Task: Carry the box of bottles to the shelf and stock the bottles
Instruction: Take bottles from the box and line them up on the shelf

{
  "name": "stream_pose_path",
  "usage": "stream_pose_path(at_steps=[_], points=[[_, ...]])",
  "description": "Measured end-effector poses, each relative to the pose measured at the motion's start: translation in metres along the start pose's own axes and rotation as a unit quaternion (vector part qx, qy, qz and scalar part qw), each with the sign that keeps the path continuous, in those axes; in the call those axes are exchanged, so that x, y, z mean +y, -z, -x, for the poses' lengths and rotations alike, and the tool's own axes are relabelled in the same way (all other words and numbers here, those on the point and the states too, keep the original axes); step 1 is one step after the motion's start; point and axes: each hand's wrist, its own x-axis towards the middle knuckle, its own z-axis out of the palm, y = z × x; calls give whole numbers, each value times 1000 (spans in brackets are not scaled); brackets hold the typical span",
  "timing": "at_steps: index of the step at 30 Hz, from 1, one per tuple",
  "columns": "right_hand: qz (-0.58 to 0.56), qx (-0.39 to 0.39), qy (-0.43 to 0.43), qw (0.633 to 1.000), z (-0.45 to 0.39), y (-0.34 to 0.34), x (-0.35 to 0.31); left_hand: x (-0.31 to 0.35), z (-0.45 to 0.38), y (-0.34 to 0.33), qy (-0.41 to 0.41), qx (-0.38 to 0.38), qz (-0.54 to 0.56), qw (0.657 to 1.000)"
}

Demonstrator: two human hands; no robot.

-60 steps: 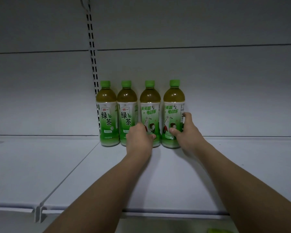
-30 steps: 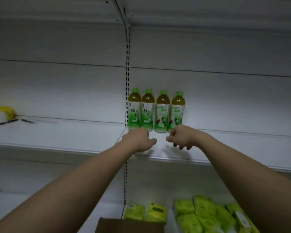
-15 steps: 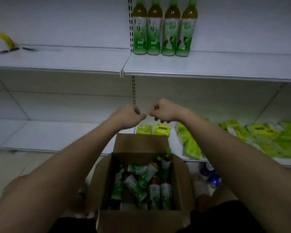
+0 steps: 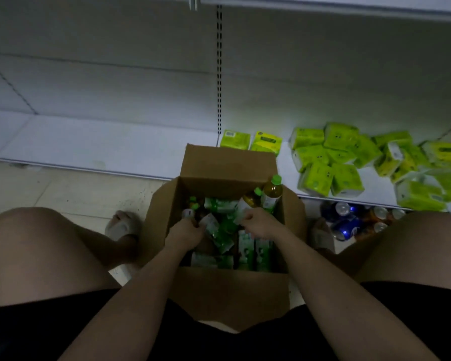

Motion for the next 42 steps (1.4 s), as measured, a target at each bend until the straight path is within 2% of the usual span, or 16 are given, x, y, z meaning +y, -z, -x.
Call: stream_pose_path(at_steps=[6,9,12,16,19,25,28,33,35,37,40,42], points=[[-20,-8,-86,996,-33,-38,56,-20,-19,-49,50,-61,22,997],[-29,-2,-97,995,-54,-53,61,-20,-42,-56,66,-72,36,995],[-98,28,-117,988,-83,-54,58,-17,-68,-56,98,-64,98,988],[-287,87,-169,939,-119,-48,57,-13,-106,-64,148,-44,210,965],[-386,107,-189,896,-149,-49,62,-8,-134,-83,169,-35,260,950],[-465,132,-231,844,-200,-55,69,0,-176,-114,269,43,385,882],[-464,130,-238,843,-213,-60,75,1,-194,-117,300,40,457,836],[-498,154,-243,818,-226,-61,82,-22,-226,-133,331,40,509,793],[-507,157,-241,812,-225,-62,82,-18,-224,-129,353,45,544,760],[-509,155,-233,814,-224,-63,84,-6,-213,-119,344,61,536,769],[-514,146,-230,813,-221,-59,83,-2,-200,-114,302,81,432,846],[-501,153,-225,822,-216,-56,80,-4,-194,-112,284,89,414,860]])
